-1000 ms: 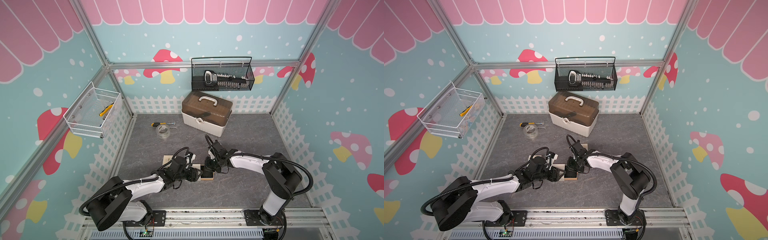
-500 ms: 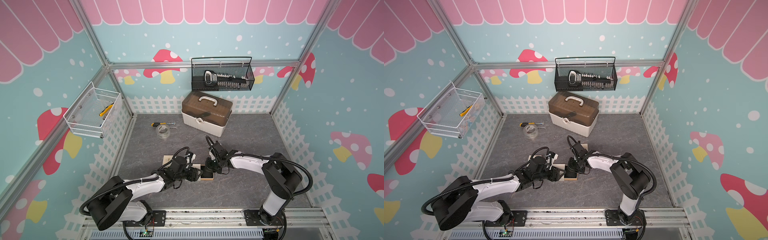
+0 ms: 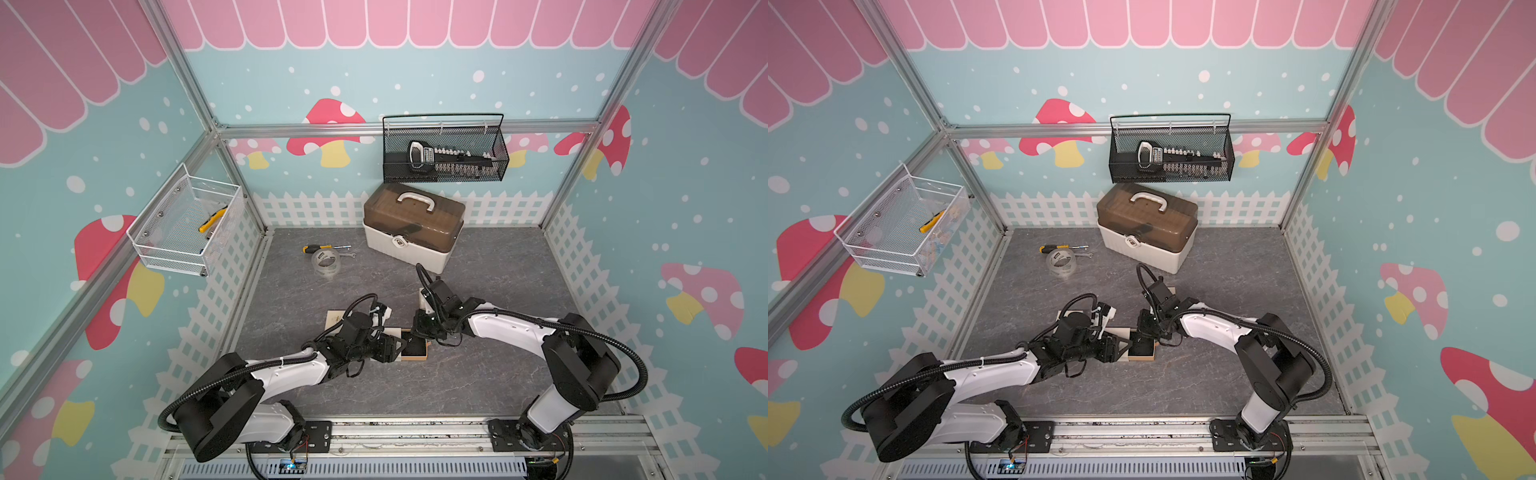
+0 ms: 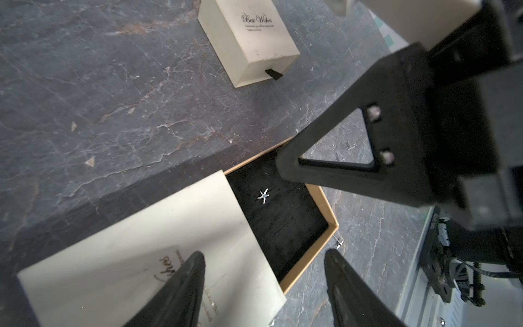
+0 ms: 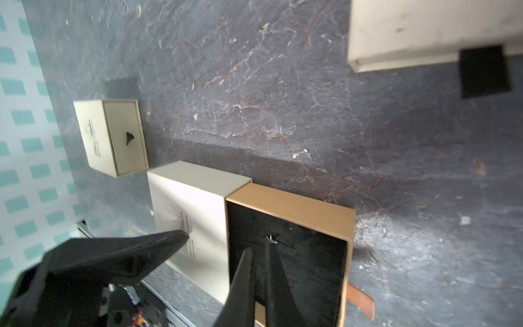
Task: Place the earrings into the drawer-style jewelry box
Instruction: Adjust the earring in the inner lining.
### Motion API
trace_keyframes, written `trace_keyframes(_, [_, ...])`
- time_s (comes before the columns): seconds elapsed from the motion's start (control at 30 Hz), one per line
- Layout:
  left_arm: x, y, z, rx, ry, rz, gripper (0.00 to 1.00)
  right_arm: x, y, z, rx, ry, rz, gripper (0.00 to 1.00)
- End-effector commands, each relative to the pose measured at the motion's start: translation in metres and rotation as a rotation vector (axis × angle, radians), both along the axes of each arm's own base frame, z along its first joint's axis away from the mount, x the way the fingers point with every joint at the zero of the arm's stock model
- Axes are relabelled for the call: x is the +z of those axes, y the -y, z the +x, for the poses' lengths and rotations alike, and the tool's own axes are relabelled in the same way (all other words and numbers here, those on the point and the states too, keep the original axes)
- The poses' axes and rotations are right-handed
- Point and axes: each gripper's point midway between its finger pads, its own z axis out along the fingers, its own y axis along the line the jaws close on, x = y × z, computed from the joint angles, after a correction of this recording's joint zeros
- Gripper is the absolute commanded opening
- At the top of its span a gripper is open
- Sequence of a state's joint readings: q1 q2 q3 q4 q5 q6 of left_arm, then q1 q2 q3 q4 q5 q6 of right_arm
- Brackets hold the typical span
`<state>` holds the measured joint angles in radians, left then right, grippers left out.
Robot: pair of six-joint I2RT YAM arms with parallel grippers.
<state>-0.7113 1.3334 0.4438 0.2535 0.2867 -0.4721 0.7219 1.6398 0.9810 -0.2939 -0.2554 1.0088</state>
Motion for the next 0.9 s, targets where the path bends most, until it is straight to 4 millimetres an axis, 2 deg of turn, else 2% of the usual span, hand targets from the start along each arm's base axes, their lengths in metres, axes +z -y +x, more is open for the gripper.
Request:
trace_keyframes(0.0, [0.007, 0.001, 0.001, -0.007, -0.012, -0.076, 0.68, 0.000, -0.011, -0.001, 0.046, -0.007, -0.007, 0.05])
trace_keyframes(0.23, [0.005, 0.003, 0.001, -0.020, -0.026, -0.078, 0.68, -0.014, -0.013, -0.003, 0.058, -0.043, -0.036, 0.01])
trace_keyframes(0.53, [0.004, 0.005, 0.000, -0.036, -0.032, -0.075, 0.69, -0.030, -0.001, -0.009, 0.044, -0.082, -0.103, 0.00])
trace_keyframes(0.87, [0.003, 0.005, 0.000, -0.040, -0.032, -0.070, 0.69, -0.033, 0.003, -0.010, 0.040, -0.088, -0.127, 0.00])
